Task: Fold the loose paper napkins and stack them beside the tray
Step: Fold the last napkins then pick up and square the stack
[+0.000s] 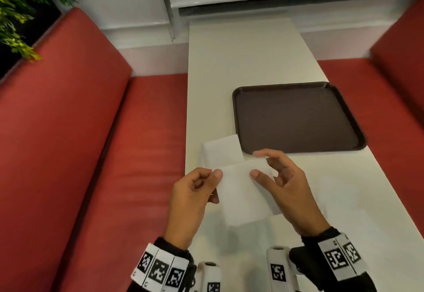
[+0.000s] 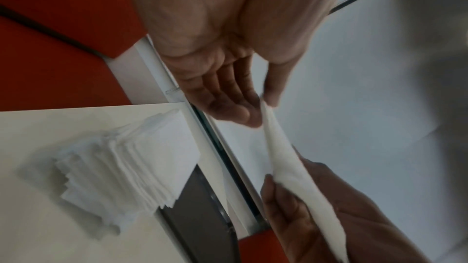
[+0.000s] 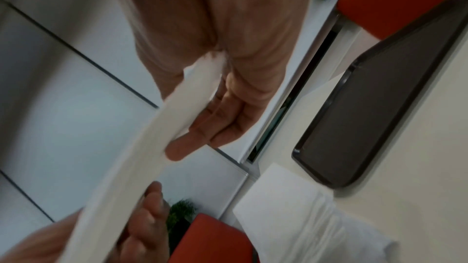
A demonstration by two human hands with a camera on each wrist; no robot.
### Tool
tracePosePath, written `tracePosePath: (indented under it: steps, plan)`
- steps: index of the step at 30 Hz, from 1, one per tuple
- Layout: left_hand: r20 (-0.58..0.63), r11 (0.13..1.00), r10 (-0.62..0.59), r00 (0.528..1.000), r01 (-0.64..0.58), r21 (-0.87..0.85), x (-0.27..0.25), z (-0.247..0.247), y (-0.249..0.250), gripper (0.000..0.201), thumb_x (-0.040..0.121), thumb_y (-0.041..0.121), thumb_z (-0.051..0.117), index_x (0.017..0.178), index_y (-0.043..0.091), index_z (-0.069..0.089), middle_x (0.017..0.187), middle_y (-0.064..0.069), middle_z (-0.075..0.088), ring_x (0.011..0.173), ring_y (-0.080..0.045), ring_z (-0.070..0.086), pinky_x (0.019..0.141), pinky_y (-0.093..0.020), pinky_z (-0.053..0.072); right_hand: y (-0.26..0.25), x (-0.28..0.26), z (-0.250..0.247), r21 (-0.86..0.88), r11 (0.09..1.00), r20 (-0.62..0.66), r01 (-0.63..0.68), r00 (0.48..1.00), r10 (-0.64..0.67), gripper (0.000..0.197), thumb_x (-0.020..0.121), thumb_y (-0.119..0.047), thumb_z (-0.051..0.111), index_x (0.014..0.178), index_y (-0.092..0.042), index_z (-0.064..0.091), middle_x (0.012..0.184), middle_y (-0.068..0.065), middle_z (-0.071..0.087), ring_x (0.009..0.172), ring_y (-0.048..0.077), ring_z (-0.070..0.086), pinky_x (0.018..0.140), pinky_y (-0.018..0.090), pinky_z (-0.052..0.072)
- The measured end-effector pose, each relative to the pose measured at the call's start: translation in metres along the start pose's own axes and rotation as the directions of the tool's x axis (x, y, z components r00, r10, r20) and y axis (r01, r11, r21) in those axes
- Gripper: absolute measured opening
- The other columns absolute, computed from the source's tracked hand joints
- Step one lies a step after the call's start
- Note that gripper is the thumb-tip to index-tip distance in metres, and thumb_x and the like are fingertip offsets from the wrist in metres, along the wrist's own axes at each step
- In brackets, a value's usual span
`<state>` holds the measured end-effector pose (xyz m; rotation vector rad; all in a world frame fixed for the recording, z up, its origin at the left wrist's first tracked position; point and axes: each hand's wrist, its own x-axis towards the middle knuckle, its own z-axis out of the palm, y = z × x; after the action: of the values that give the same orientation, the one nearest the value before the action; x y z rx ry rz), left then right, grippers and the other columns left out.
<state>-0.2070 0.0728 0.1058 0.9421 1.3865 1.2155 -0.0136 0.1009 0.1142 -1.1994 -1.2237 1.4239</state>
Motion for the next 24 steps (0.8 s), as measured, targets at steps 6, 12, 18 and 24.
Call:
tracePosePath:
  steps: [6,12,18,24]
  plan:
    - [-0.126,0.967,0.128,0.984,-0.095,0.236,0.055,-0.020,-0.020,0.019,0.092,0.023,0.070,0.082,0.008,0.070,0.065,0.006,0.066,0.056,-0.006,0.058,0.057,-0.019,0.048,0.044,0.055,0.031,-0.101,0.994,-0.215,-0.039,0.977,0.016,0.031,0.087,-0.021,0.074,0.116,-0.022,0.063,0.106,0.005,0.072,0.093,0.023,0.071,0.075,0.034,0.060]
    - [-0.181,0.869,0.225,0.958,-0.113,0.481,0.104,-0.017,-0.041,0.022,0.090,0.033,0.073,0.075,0.016,0.069,0.062,0.008,0.065,0.057,-0.003,0.060,0.057,-0.015,0.047,0.071,0.098,0.041,-0.275,0.961,-0.351,-0.032,0.934,-0.070,0.030,0.087,-0.022,0.075,0.115,-0.021,0.063,0.096,-0.007,0.070,0.082,0.004,0.064,0.069,0.015,0.051]
    - [-0.116,0.687,0.305,0.945,-0.134,0.714,0.119,-0.008,-0.057,0.028,0.092,0.042,0.068,0.076,0.019,0.062,0.061,0.008,0.056,0.056,-0.011,0.054,0.052,-0.030,0.047,0.087,0.118,0.040,-0.461,0.887,-0.343,-0.032,0.928,-0.145,0.026,0.090,-0.023,0.070,0.115,-0.020,0.063,0.098,-0.008,0.064,0.079,-0.005,0.055,0.069,0.003,0.042]
    - [-0.140,0.592,0.334,0.932,-0.092,0.801,0.116,-0.007,-0.058,0.034,0.091,0.047,0.067,0.079,0.020,0.050,0.058,0.013,0.036,0.051,-0.008,0.041,0.049,-0.026,0.029,0.100,0.119,0.039,-0.521,0.853,-0.322,-0.031,0.933,-0.162,0.034,0.087,-0.027,0.073,0.116,-0.020,0.056,0.102,-0.003,0.054,0.084,0.009,0.053,0.070,0.010,0.040]
